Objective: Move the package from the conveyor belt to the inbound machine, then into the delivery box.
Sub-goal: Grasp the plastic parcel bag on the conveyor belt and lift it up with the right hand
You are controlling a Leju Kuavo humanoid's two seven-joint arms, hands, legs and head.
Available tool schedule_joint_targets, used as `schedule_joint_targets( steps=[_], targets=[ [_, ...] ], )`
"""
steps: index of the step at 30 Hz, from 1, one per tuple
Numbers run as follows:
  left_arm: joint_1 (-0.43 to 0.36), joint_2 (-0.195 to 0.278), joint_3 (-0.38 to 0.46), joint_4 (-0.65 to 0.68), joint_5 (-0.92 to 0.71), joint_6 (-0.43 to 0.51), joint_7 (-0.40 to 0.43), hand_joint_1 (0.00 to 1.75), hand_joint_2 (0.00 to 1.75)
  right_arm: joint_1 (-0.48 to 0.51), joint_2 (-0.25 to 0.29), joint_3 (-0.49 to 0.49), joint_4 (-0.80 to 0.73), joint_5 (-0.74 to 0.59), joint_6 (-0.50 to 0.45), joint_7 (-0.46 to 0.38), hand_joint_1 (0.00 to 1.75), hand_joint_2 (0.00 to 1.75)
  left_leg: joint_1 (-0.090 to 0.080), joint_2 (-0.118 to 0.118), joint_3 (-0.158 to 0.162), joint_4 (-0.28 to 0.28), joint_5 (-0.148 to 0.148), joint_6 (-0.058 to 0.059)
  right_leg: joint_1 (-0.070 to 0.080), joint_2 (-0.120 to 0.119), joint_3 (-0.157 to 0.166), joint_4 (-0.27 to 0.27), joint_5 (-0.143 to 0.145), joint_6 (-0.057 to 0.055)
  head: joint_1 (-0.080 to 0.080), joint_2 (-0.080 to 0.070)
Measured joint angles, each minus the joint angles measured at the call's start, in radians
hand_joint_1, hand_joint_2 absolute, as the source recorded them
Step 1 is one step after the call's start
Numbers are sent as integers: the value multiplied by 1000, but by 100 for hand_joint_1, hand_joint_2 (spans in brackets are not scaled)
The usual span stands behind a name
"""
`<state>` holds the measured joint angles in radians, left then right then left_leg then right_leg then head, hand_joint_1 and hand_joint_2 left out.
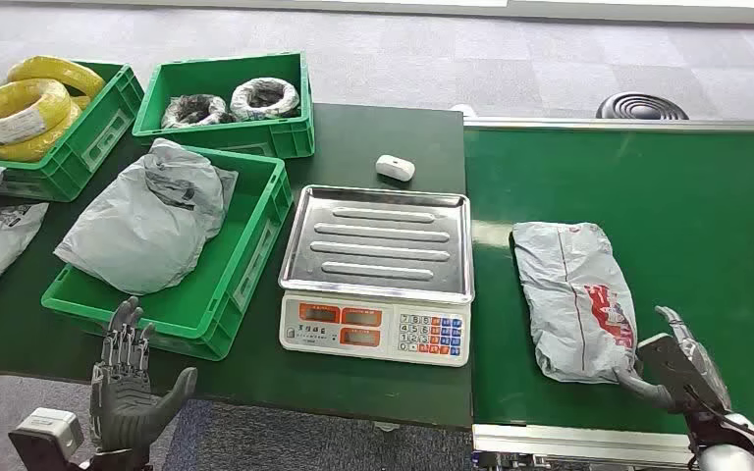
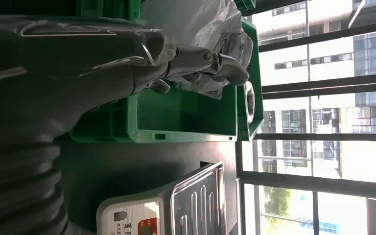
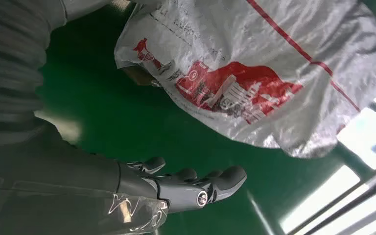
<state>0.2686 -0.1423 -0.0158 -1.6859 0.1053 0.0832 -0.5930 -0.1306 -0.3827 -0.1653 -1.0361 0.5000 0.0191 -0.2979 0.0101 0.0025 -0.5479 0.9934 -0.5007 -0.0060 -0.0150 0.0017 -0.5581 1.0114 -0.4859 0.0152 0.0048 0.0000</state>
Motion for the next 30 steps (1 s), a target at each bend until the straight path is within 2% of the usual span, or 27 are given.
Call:
schedule_joint_targets(
  steps=[5, 10, 11, 14, 15, 25, 30],
  targets=[
    [-5, 1, 1, 2, -1, -1, 1, 0, 175, -106, -21, 88, 170, 52, 4, -29, 0, 175, 0, -1, -1, 0, 0, 0, 0, -1, 0, 0, 0, 0, 0, 0],
    [-7, -4, 7, 2, -16, -14, 3, 0, 175, -214, -13, 176, 325, 104, -21, -43, 1, 175, 0, -1, -2, 0, 0, 0, 0, -1, -1, 0, 0, 0, 0, 0],
    [-8, -6, 10, 2, -19, -16, 4, 0, 175, -233, -9, 193, 349, 116, -22, -36, 37, 175, 0, -1, -2, 0, 0, 0, 0, -1, -1, 0, 0, 0, 0, 0],
    [-9, -15, 20, 0, -31, -21, 9, 0, 175, -285, 3, 240, 412, 157, -20, -2, 167, 175, 0, -1, -2, 0, 0, 0, 0, -1, -1, 0, 0, 0, 0, 0],
    [-9, -18, 24, -1, -35, -22, 11, 0, 175, -301, 6, 256, 431, 171, -18, 11, 175, 175, 0, -1, -2, 0, 0, 0, 0, -1, -1, 0, 0, 0, 0, 0],
    [-10, -43, 64, -24, -53, -38, 30, 0, 175, -432, 41, 335, 540, 214, 2, 73, 175, 175, 0, -1, -1, 0, 0, 0, 0, -1, -1, 0, 0, 0, 0, 0],
    [-8, -58, 82, -37, -58, -44, 35, 0, 175, -471, 59, 310, 567, 117, -35, 116, 175, 175, 0, -2, -2, 0, 1, 0, 0, -2, -1, 0, 0, 0, 0, 0]
  ],
)
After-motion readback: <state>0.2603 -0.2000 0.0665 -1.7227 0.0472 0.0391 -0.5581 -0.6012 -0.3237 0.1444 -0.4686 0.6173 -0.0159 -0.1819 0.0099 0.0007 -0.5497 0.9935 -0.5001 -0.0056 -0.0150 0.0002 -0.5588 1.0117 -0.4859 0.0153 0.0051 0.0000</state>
